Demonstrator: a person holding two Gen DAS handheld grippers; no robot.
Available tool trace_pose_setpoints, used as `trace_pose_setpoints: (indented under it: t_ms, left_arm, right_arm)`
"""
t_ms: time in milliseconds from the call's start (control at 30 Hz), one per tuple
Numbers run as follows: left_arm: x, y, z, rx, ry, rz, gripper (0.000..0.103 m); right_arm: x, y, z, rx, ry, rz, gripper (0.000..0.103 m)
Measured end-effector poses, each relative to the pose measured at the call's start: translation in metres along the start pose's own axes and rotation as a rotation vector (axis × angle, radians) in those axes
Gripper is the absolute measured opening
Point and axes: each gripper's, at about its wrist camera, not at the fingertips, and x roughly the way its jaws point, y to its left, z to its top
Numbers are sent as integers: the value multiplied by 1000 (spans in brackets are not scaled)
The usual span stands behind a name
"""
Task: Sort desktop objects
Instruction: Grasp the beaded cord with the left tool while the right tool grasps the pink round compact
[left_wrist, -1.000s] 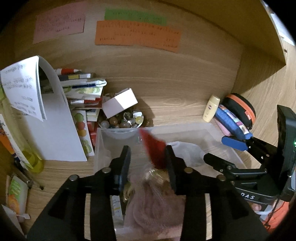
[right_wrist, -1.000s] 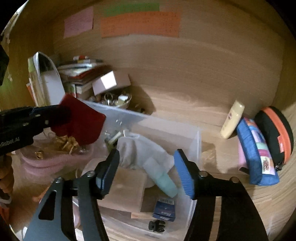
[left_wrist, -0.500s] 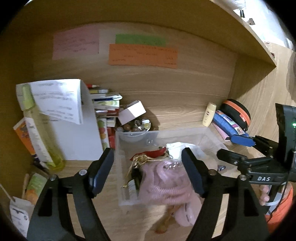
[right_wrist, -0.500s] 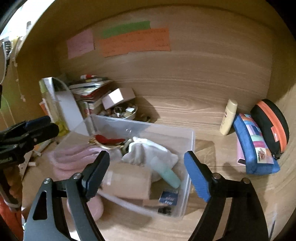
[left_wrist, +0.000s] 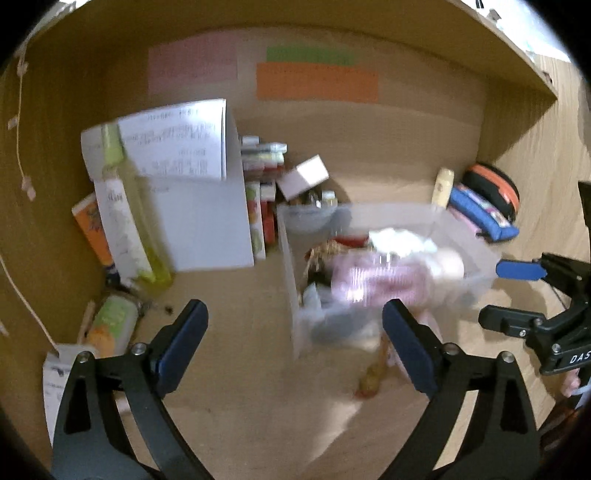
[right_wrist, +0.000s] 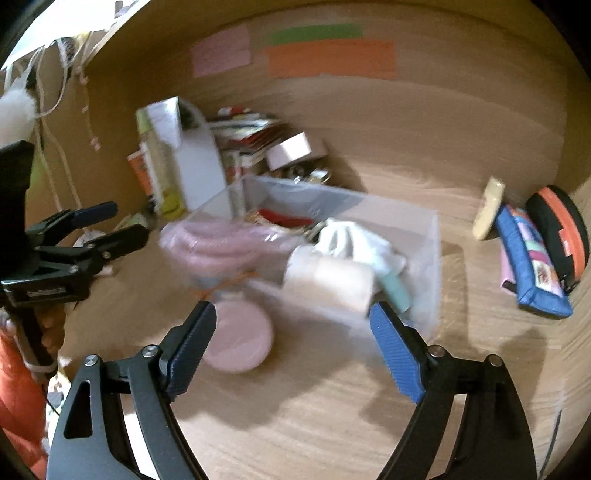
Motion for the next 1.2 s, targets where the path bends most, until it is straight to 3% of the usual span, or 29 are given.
trace_pose_setpoints:
  t_ms: [300, 433, 667, 733, 767, 833, 900, 1133, 1200]
  left_arm:
    - [8, 2, -35, 2, 97, -14, 96]
    - [8, 2, -43, 7, 108, -28, 96]
    - [9, -1, -53, 22, 135, -65, 96]
    - [10, -2, -55, 24, 140, -75, 96]
    - [11, -3, -55, 25, 143, -82, 96]
    - [13, -7, -55, 36, 151, -97, 94]
    - [18, -11, -55, 52, 162, -110, 84]
    - [36, -35, -52, 115, 202, -152, 73]
    - [41, -41, -51, 131, 214, -163, 64]
  right_arm:
    - [30, 21, -21, -27, 110, 73, 83]
    - [52, 23, -22, 13, 165, 138, 83]
    - [78, 35, -15, 9, 210, 164, 81]
    - [81, 39, -15, 2, 204, 150, 73]
    - [81, 40, -15, -5, 203, 145, 63]
    - [82, 40, -15, -2, 207, 163, 63]
    - [80, 38, -16, 1, 205, 166, 63]
    - [59, 23, -23, 22, 171, 146, 63]
    - [50, 17, -24, 35, 156, 139, 63]
